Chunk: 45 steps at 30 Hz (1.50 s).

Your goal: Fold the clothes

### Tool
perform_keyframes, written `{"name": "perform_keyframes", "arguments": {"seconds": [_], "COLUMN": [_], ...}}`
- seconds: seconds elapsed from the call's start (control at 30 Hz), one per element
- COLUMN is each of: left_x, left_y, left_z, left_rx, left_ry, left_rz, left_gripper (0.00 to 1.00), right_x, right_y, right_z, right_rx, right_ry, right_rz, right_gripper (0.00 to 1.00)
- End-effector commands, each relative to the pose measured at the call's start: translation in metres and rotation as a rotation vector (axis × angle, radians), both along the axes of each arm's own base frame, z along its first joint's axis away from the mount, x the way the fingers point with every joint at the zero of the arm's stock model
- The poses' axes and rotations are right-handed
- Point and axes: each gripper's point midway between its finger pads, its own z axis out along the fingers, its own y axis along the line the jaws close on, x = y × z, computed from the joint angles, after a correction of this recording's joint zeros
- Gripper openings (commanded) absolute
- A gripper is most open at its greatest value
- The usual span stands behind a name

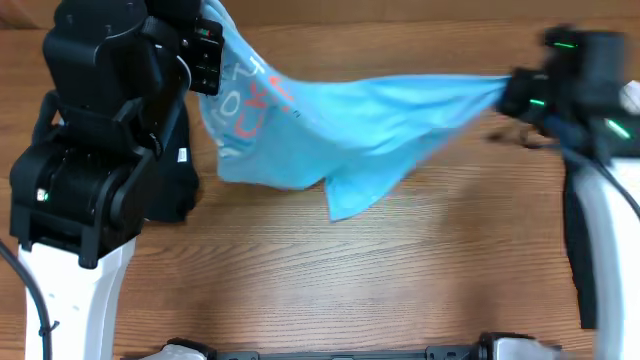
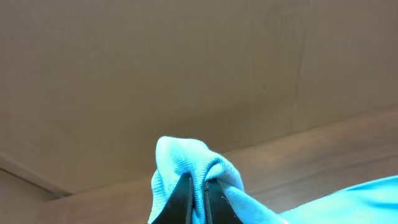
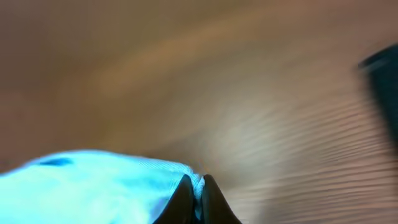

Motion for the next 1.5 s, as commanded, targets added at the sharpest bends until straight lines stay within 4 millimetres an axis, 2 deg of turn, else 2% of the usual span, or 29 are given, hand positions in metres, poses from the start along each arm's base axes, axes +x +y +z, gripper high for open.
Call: {"name": "perform_keyframes", "arguments": {"seconds": [0.0,0.07,0.13,0.2,0.27,0.33,0.4,0.43,0.53,0.63,0.73,0.77,0.8,0.87,0.9,0.97,1.0,1.03,1.1,1.23,1.4,1.47], "left_x": [-0.038,-0.053,-0.070,-0.084,-0.105,-0.116,-0.114,-0.106,-0.074,-0.018,0.054,0.075,0.096,0.149,0.170,0.190,0.194,0.192,0.185,0.160,0.110,0.100], "left_y": [0.009,0.012,0.012,0.013,0.023,0.029,0.030,0.030,0.023,0.005,-0.006,-0.010,-0.014,-0.022,-0.024,-0.021,-0.018,-0.015,-0.012,-0.006,-0.010,-0.008], "left_z": [0.046,0.054,0.059,0.065,0.077,0.080,0.075,0.069,0.044,0.004,-0.045,-0.057,-0.069,-0.097,-0.113,-0.143,-0.157,-0.171,-0.183,-0.194,-0.219,-0.221], "left_rx": [-0.009,-0.016,-0.017,-0.004,-0.011,-0.014,-0.005,0.006,0.045,0.095,0.130,0.135,0.151,0.190,0.196,0.216,0.234,0.256,0.275,0.269,0.261,0.266], "left_ry": [-0.133,-0.152,-0.168,-0.190,-0.234,-0.245,-0.227,-0.202,-0.111,0.010,0.102,0.112,0.114,0.088,0.086,0.126,0.159,0.206,0.263,0.369,0.580,0.614], "left_rz": [-0.020,-0.026,-0.043,-0.053,-0.035,-0.030,-0.016,-0.005,0.017,0.019,0.045,0.046,0.038,0.030,0.036,0.065,0.084,0.095,0.094,0.098,0.011,0.007], "left_gripper": [0.04,0.04,0.04,0.04,0.04,0.04,0.04,0.04,0.04,0.04,0.04,0.04,0.04,0.05,0.19,0.54,0.85,0.94,1.00,1.00,1.00,0.99], "right_x": [-0.048,-0.077,-0.100,-0.118,-0.136,-0.141,-0.137,-0.132,-0.106,-0.061,0.001,0.014,0.037,0.076,0.091,0.102,0.100,0.094,0.081,0.043,0.003,-0.007], "right_y": [-0.036,-0.045,-0.050,-0.053,-0.052,-0.052,-0.056,-0.058,-0.064,-0.067,-0.072,-0.074,-0.078,-0.088,-0.094,-0.103,-0.108,-0.112,-0.120,-0.124,-0.102,-0.098], "right_z": [0.066,0.099,0.124,0.141,0.161,0.175,0.178,0.175,0.156,0.121,0.076,0.067,0.052,0.025,0.008,-0.025,-0.043,-0.055,-0.068,-0.088,-0.113,-0.117], "right_rx": [-0.056,-0.071,-0.091,-0.109,-0.129,-0.146,-0.153,-0.154,-0.144,-0.103,-0.050,-0.045,-0.037,-0.039,-0.041,-0.031,-0.021,-0.011,0.003,0.042,0.122,0.134], "right_ry": [-0.179,-0.282,-0.364,-0.421,-0.486,-0.526,-0.532,-0.521,-0.447,-0.337,-0.243,-0.231,-0.220,-0.212,-0.195,-0.127,-0.071,-0.022,0.044,0.198,0.398,0.442], "right_rz": [-0.132,-0.178,-0.207,-0.229,-0.238,-0.245,-0.258,-0.262,-0.259,-0.213,-0.158,-0.154,-0.145,-0.140,-0.144,-0.154,-0.166,-0.177,-0.199,-0.234,-0.205,-0.205], "right_gripper": [0.04,0.04,0.04,0.04,0.04,0.04,0.04,0.04,0.04,0.04,0.04,0.04,0.04,0.04,0.13,0.51,0.63,0.71,0.79,0.83,0.84,0.84]}}
